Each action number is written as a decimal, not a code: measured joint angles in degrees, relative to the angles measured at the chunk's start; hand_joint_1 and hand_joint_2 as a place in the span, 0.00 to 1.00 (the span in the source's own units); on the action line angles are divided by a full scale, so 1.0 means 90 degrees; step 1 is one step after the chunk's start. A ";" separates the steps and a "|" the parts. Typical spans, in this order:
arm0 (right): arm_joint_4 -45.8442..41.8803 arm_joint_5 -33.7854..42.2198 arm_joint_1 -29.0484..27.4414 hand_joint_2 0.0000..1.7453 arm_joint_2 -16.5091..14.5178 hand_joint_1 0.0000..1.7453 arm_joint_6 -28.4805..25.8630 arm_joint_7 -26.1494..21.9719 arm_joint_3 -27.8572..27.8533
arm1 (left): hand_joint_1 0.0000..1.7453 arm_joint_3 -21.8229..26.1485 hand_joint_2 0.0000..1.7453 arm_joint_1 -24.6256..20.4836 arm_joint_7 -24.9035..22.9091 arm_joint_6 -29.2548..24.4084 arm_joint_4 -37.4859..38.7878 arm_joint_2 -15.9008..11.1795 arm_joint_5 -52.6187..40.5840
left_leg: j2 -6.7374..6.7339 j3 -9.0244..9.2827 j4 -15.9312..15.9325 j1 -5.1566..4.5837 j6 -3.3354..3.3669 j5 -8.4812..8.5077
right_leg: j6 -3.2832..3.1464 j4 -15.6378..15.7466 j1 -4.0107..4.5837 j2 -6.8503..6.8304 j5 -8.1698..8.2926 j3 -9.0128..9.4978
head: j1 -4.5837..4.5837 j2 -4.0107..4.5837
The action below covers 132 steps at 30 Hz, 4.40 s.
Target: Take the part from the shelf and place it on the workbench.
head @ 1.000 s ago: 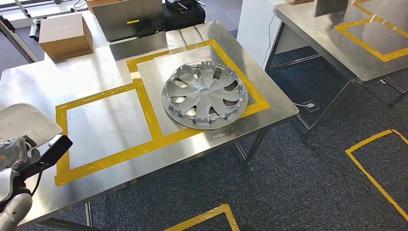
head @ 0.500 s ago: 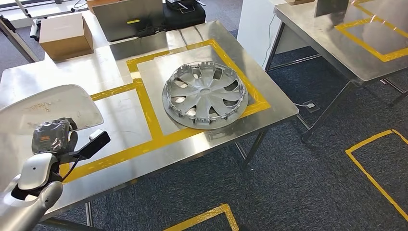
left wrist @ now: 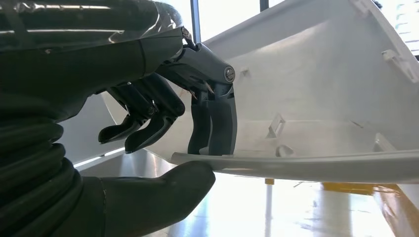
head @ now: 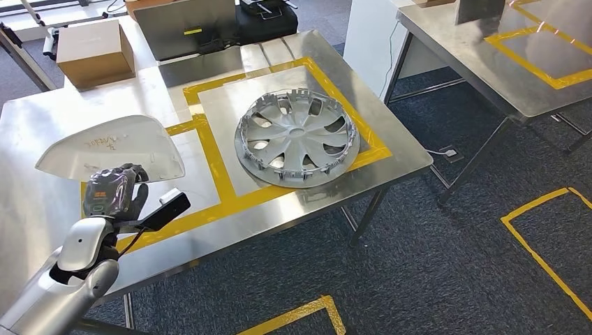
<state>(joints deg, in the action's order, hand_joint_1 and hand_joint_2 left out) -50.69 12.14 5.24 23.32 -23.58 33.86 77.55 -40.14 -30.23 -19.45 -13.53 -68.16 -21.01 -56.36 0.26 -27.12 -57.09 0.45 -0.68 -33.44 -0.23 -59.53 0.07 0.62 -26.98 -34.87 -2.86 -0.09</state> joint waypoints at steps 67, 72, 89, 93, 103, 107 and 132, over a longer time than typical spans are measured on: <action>0.0910 0.0472 -0.0077 0.00 -0.0775 0.00 0.0199 -0.1356 -0.0075 | 0.00 0.0264 0.00 0.1437 0.2689 -0.2970 -0.4184 0.1161 0.2315 | 0.0001 -0.0004 0.0003 0.0001 0.0001 0.0000 | 0.0003 0.0001 -0.0004 -0.0008 0.0001 0.0011 | -0.0001 0.0000; 0.1340 0.0651 -0.0073 0.00 -0.1068 0.00 0.0160 -0.1546 -0.0157 | 0.00 0.0443 0.00 0.1940 0.3102 -0.2969 -0.4704 0.1252 0.3000 | 0.0002 -0.0003 0.0004 0.0001 0.0001 0.0000 | 0.0003 0.0001 -0.0004 -0.0011 0.0001 0.0014 | 0.0000 0.0000; 0.2395 0.0951 -0.0039 0.00 -0.1835 0.00 0.0061 -0.2006 -0.0367 | 0.00 0.0617 0.00 0.2856 0.4146 -0.2965 -0.5609 0.1246 0.4109 | 0.0003 0.0000 0.0004 0.0002 0.0001 0.0000 | 0.0003 0.0003 -0.0004 -0.0012 0.0002 0.0019 | -0.0001 0.0000; 0.2493 0.0966 -0.0027 0.00 -0.1936 0.00 0.0033 -0.2002 -0.0370 | 0.00 0.0667 0.00 0.2877 0.4130 -0.2965 -0.5687 0.1240 0.4086 | 0.0003 0.0001 0.0004 0.0002 0.0001 0.0000 | 0.0003 0.0003 -0.0004 -0.0013 0.0001 0.0019 | -0.0001 0.0000; 0.2621 0.0993 -0.0012 0.00 -0.2061 0.00 -0.0019 -0.1984 -0.0372 | 0.00 0.0705 0.00 0.2869 0.3985 -0.2963 -0.5745 0.1222 0.3968 | 0.0004 -0.0008 -0.0031 -0.0056 0.0065 0.0004 | 0.0069 0.0019 -0.0061 -0.0012 0.0038 0.0021 | 0.0001 0.0000; 0.2635 0.0995 -0.0008 0.00 -0.2078 0.00 -0.0032 -0.1992 -0.0370 | 0.00 0.0701 0.00 0.2849 0.3955 -0.2962 -0.5766 0.1221 0.3943 | -0.0004 0.0011 0.0071 -0.0036 0.0177 0.0126 | 0.0168 0.0057 -0.0076 -0.0017 0.0048 0.0031 | 0.0001 0.0000; 0.2674 0.0995 0.0030 0.00 -0.2134 0.00 -0.0011 -0.1930 -0.0366 | 0.00 0.0542 0.00 0.2651 0.3622 -0.2951 -0.5704 0.1124 0.3897 | -0.0010 -0.0335 -0.0575 0.0040 -0.0102 0.0026 | -0.0065 0.0022 -0.0073 -0.0054 0.0137 -0.0072 | -0.0009 0.0000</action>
<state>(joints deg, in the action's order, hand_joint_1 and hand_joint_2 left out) -26.62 21.09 5.51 4.11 -23.68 16.49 74.25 -35.27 -6.37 13.15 -40.09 -119.50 -10.89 -21.29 0.17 -30.14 -62.27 0.81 -1.60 -33.20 -0.82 -59.34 -0.58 0.14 -25.75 -35.52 -2.93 -0.09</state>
